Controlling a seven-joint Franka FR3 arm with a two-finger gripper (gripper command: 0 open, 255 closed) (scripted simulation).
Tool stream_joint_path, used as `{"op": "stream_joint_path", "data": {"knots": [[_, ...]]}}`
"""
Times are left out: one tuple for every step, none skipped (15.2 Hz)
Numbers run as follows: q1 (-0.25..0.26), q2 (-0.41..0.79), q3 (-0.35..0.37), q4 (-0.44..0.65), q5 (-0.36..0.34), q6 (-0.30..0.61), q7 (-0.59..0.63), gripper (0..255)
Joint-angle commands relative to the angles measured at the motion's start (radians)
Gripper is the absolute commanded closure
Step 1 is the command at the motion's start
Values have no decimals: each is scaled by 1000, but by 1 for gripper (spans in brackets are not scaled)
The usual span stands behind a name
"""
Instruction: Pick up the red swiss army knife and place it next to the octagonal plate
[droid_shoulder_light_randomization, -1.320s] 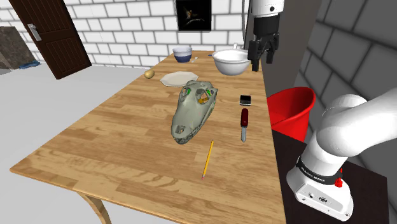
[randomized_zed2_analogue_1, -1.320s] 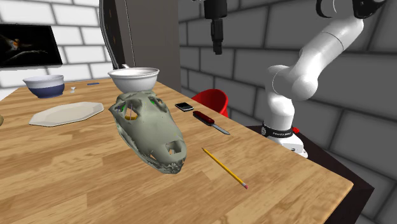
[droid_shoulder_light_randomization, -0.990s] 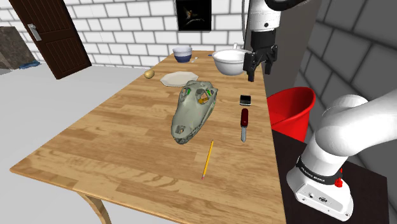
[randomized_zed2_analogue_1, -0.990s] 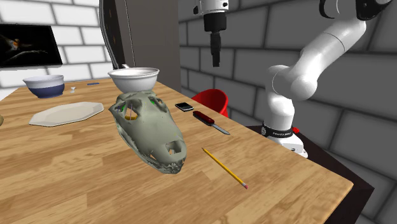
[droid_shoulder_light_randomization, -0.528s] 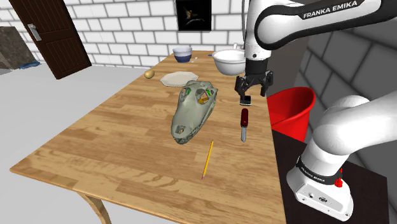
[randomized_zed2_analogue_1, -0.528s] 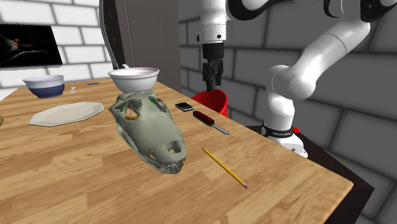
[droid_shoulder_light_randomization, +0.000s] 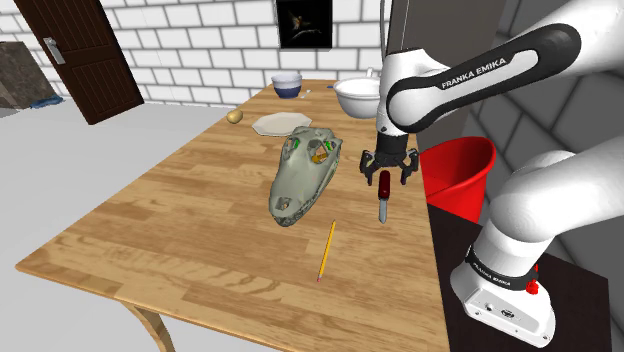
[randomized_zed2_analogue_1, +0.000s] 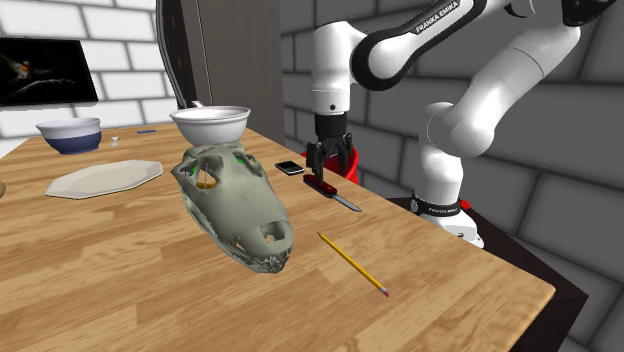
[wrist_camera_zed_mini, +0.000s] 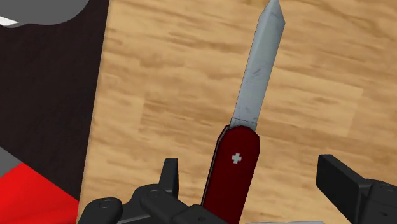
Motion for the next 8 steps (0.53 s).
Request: {"op": "stream_joint_path", "data": {"knots": [[-1,15,9,-25,10,44,15,0],[0,24,11,-34,12,62,15,0],[1,35,13,-43,14,81,14,0],[2,45,15,-51,17,100,14,0],[3,57,17,-59,19,119,14,0],[3,69,20,-67,22,139,13,0],[4,76,21,-71,23,150,13,0],[4,76,21,-71,23,150,13,0]]}}
